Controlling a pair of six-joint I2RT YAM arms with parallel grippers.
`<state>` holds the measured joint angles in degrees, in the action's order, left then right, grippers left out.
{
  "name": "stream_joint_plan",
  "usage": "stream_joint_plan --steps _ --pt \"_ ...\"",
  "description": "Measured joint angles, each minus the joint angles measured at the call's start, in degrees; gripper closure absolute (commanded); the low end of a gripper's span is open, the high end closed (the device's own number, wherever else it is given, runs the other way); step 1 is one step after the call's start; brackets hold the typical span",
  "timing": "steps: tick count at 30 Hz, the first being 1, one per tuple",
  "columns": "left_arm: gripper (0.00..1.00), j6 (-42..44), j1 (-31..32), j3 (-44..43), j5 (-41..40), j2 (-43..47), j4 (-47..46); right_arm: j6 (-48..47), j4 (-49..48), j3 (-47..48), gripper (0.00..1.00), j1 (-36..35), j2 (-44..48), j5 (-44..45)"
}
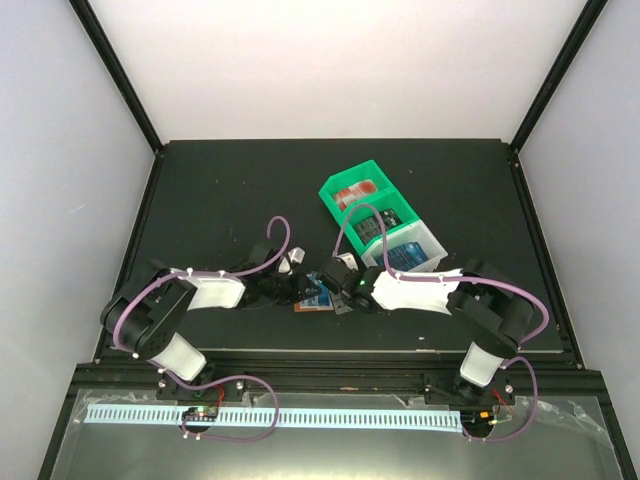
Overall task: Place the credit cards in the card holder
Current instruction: Insert the credit card into the card holder.
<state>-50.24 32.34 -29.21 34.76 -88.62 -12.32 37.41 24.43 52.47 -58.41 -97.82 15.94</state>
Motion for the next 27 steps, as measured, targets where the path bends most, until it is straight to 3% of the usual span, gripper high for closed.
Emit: stream_joint_plan --steps 16,22,27 --pt "0.97 -6.3 0.7 -0.3 3.0 -6.9 -10.0 0.1 -0.1 0.0 0.58 0.0 0.0 0.0" --pt "0.83 -6.1 2.4 -0.4 2.2 -7.1 -9.3 0.7 -1.4 -2.8 0.57 0.0 2.6 0.0" --pt "0.58 -3.7 3.4 -2.1 1.0 -6.3 -4.3 1.4 -0.9 -4.6 0.55 0.1 7.3 0.4"
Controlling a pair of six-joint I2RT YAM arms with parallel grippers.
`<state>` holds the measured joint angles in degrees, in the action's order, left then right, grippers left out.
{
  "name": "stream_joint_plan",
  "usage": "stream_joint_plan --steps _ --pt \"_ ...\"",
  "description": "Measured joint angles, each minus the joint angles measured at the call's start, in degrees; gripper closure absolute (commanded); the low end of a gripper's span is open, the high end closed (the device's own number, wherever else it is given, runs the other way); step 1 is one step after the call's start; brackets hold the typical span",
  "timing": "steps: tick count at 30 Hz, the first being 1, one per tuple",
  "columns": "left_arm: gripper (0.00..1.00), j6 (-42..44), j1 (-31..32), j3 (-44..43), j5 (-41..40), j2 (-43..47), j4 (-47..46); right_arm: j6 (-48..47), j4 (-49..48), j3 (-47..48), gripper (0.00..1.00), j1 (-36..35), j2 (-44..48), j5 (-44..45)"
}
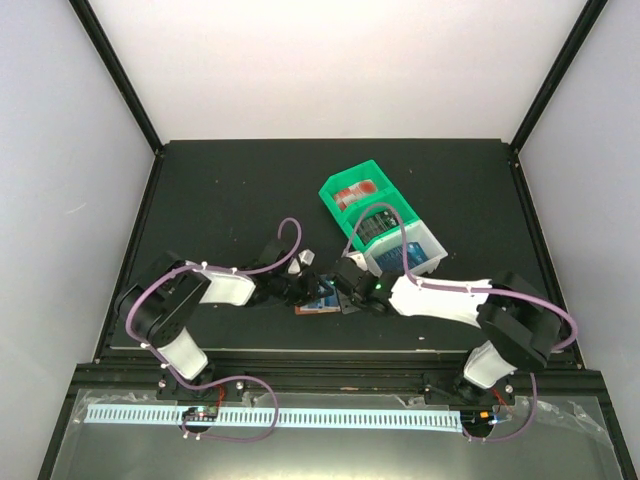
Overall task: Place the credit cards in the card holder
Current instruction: Insert the credit card into the card holder.
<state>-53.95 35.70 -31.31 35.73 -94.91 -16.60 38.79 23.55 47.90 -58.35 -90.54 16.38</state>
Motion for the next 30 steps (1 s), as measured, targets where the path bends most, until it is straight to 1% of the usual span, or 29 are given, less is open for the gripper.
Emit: stream_joint_plan --steps 2,5,7,12,15,21,26,30 --pt "0.46 1.2 0.1 -1.2 -1.0 1.2 2.8 0.2 -0.1 -0.1 0.55 0.2 2.0 0.0" --pt "0.38 2.9 0.3 -2.4 -2.5 3.0 6.5 0.4 -0.6 -0.7 0.55 0.5 4.3 0.0" --pt "0.35 3.7 0.4 -2.8 -3.7 4.3 9.1 0.6 -1.0 -1.4 0.55 0.8 5.0 -0.2" --pt "0.33 4.5 0.9 -2.8 -7.1 7.2 14.4 0.7 -1.6 -3.3 0.57 1.0 5.1 -1.7" --pt "0.33 5.1 1.6 -3.3 -8.9 8.1 17.5 0.7 -3.0 -4.3 0.57 1.2 5.1 -4.4" --pt "0.30 6.4 3.1 -5.1 -13.2 10.1 24.2 0.7 -6.7 -7.1 0.58 2.7 5.1 -10.2" --pt "0.28 8.1 4.9 -8.2 -18.5 10.9 31.5 0.7 -9.1 -7.4 0.58 3.5 4.9 -13.4" --pt "0.27 10.5 6.5 -12.6 -24.2 10.9 38.6 0.7 -10.3 -7.4 0.58 3.6 4.2 -14.9"
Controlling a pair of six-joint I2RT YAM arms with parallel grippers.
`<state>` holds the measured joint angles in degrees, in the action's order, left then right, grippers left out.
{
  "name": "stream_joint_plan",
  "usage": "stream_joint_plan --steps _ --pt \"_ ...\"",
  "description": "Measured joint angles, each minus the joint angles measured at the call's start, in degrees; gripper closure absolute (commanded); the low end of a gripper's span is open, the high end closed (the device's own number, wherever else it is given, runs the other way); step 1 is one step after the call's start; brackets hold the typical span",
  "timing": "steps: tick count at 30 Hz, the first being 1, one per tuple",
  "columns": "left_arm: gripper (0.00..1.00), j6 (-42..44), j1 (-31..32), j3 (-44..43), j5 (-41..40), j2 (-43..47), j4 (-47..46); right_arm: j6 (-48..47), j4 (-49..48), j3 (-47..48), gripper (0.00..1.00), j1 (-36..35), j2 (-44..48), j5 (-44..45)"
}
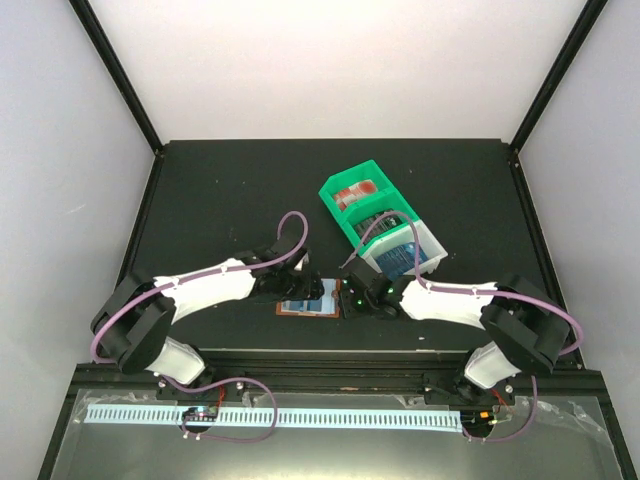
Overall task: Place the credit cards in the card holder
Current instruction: Insert the credit card into the card holder.
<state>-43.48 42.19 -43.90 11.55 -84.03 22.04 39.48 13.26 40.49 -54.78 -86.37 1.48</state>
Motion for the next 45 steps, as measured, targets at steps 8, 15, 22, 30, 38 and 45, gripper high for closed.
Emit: stream_joint_plan --steps 8,15,22,30,38,45 --pt "0.30 2.7 0.7 -2.5 -4.9 -0.8 5.2 -0.4 -0.5 0.0 0.60 0.2 -1.2 -1.5" --pt "0.53 3.3 0.7 -2.5 -4.9 -4.2 4.2 -1.6 -1.1 0.7 0.61 0.2 -3.1 -3.3" --pt "0.55 4.6 0.7 -2.5 -3.6 -5.4 2.3 -2.8 -2.3 1.9 0.63 0.2 -4.9 -5.2" --pt "0.55 5.3 0.7 -1.9 2.2 -6.1 -1.9 -3.6 -3.4 3.0 0.64 0.4 -6.4 -6.3" --pt "0.51 5.3 0.7 -1.2 3.9 -6.3 -3.3 -3.7 -2.5 2.9 0.62 0.6 -5.7 -4.5" --pt "0.37 5.4 0.9 -1.6 1.8 -2.0 -0.9 -5.1 2.7 3.9 0.49 0.6 1.6 1.6"
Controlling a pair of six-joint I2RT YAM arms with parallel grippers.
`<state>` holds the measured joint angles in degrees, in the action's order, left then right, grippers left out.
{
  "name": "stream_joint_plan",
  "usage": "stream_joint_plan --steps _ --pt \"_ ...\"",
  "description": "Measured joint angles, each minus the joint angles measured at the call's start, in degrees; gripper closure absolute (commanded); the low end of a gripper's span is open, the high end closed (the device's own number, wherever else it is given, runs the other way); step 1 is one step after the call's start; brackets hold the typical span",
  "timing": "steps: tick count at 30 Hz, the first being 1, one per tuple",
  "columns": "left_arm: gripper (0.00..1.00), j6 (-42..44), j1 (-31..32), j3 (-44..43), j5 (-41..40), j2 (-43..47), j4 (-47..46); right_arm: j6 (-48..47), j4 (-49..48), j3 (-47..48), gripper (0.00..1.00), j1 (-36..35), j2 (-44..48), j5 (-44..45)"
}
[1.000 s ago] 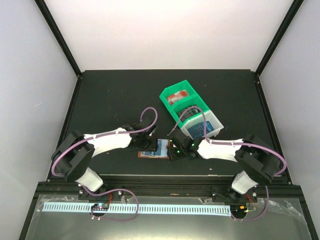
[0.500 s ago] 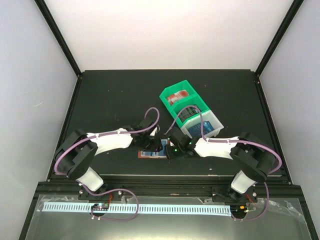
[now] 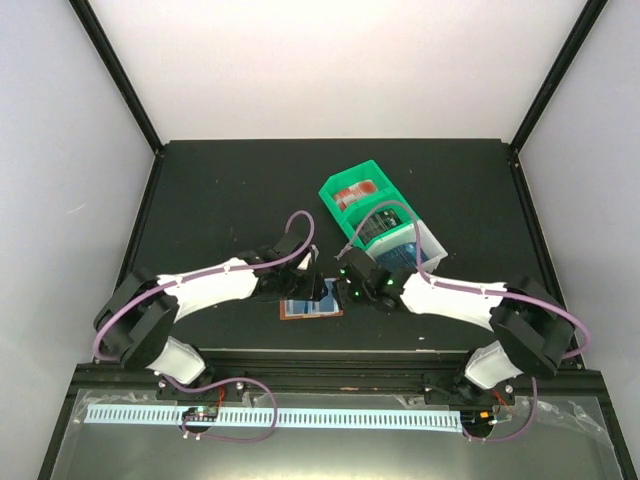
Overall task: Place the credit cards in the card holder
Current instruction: Insert the credit card into the card holder, then close the card holder at the center of the board.
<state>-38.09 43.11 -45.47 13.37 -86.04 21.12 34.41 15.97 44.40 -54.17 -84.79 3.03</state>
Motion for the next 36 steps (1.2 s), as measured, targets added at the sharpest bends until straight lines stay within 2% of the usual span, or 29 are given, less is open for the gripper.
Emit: stream_joint_plan --steps 5,9,16,25,36 --pt "0.27 -1.2 -0.8 0.0 -5.8 3.4 2.0 -0.9 3.0 6.4 0.46 0.0 -5.7 2.2" --pt "0.20 -2.9 -3.7 4.3 -9.0 7.4 2.1 -1.6 5.5 8.5 0.42 -0.2 -9.0 4.1" --pt "0.11 -4.2 -8.4 11.4 -9.3 11.3 2.3 -2.6 9.7 12.3 0.43 -1.7 -13.7 8.2" --pt "0.12 -4.0 -11.6 13.5 -2.7 10.4 -3.8 -1.4 12.8 12.5 0.56 -2.1 -15.3 13.1" --pt "0.14 -3.9 -12.0 14.2 0.2 10.1 -6.6 2.1 16.1 12.5 0.77 -2.1 -15.3 20.5"
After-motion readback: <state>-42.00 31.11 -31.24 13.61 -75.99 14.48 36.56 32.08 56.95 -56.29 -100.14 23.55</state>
